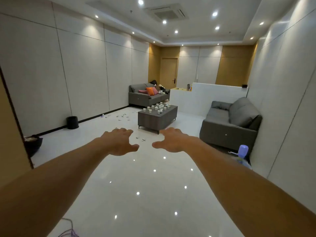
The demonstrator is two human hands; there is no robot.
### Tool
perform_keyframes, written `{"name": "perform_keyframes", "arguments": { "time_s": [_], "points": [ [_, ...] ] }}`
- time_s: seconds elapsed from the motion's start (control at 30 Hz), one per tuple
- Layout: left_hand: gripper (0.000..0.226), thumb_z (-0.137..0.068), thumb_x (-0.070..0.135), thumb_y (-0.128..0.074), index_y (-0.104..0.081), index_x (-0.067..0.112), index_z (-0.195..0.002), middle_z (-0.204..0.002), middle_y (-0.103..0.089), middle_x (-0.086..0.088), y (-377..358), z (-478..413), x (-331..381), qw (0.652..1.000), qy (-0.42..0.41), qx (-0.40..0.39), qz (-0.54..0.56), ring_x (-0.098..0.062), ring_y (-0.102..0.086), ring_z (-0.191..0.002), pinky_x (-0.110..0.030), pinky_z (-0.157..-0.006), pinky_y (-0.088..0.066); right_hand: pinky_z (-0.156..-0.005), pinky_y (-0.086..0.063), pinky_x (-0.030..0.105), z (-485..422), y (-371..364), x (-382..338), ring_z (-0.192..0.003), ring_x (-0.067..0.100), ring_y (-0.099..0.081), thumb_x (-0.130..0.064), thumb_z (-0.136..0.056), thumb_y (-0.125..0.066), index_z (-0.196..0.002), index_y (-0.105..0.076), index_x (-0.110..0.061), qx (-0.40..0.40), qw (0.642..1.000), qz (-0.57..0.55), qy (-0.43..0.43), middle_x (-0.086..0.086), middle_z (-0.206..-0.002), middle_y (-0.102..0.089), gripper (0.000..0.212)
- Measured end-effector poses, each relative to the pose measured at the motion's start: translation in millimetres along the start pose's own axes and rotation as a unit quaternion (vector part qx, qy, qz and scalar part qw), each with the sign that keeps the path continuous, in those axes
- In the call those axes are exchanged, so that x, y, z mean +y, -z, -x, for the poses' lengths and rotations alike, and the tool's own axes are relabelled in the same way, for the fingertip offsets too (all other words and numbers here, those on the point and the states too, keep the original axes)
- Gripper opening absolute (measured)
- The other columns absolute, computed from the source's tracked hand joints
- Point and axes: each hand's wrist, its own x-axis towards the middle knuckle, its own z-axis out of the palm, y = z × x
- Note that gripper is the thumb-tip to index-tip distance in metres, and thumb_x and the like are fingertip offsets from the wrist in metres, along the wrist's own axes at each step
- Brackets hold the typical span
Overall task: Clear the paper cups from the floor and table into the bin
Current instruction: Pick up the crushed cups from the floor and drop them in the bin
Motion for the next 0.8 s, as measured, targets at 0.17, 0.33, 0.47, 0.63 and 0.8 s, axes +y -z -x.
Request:
{"name": "perform_keyframes", "arguments": {
  "time_s": [0.17, 0.33, 0.47, 0.63, 0.8],
  "points": [
    [0.082, -0.086, 0.07, -0.042, -0.016, 0.027, -0.151, -0.158, -0.021, 0.0, -13.2, -81.1, 3.6, 1.0, 0.002, -0.01, -0.001, -0.024, -0.023, -0.143, -0.046, -0.112, -0.028, -0.114, -0.025, 0.053, -81.8, -2.1, 38.4, -0.145, 0.031, -0.018, -0.066, -0.089, -0.05, -0.153, -0.024, -0.021, -0.007, 1.0, -0.001, -0.006, 0.006, -0.159, -0.022, 0.082],
    [0.081, -0.087, 0.068, -0.041, -0.016, 0.027, -0.151, -0.158, -0.021, 0.001, -8.1, -178.8, 6.6, 1.0, 0.026, -0.008, -0.014, -0.023, -0.024, -0.143, -0.046, -0.112, -0.028, -0.114, -0.025, 0.055, -185.1, 8.3, 83.3, -0.146, 0.032, -0.017, -0.068, -0.088, -0.05, -0.154, -0.022, -0.023, -0.008, 1.0, -0.002, 0.015, 0.006, -0.16, -0.021, 0.084],
    [0.081, -0.086, 0.069, -0.042, -0.016, 0.028, -0.151, -0.158, -0.02, 0.002, -0.2, -251.9, 6.1, 0.999, 0.053, 0.01, 0.008, -0.022, -0.023, -0.143, -0.045, -0.112, -0.028, -0.113, -0.025, 0.058, -265.1, 25.8, 112.7, -0.145, 0.033, -0.018, -0.068, -0.088, -0.05, -0.153, -0.023, -0.023, 0.001, 1.0, 0.005, 0.029, 0.006, -0.159, -0.021, 0.084],
    [0.08, -0.087, 0.068, -0.042, -0.016, 0.028, -0.151, -0.158, -0.02, 0.003, -4.7, -327.0, -12.3, 0.997, 0.08, -0.006, 0.011, -0.021, -0.023, -0.143, -0.044, -0.113, -0.027, -0.113, -0.023, 0.06, -354.9, 29.4, 125.4, -0.146, 0.033, -0.017, -0.072, -0.084, -0.049, -0.153, -0.022, -0.024, -0.012, 0.998, 0.005, 0.057, 0.006, -0.159, -0.02, 0.088],
    [0.079, -0.087, 0.067, -0.042, -0.017, 0.027, -0.151, -0.158, -0.022, 0.002, -19.8, -415.3, -42.6, 0.997, 0.083, -0.008, 0.002, -0.021, -0.025, -0.142, -0.043, -0.112, -0.028, -0.114, -0.021, 0.06, -449.4, 24.0, 123.2, -0.146, 0.034, -0.014, -0.072, -0.084, -0.048, -0.153, -0.023, -0.025, -0.013, 0.997, 0.011, 0.071, 0.005, -0.16, -0.019, 0.087]
  ]
}}
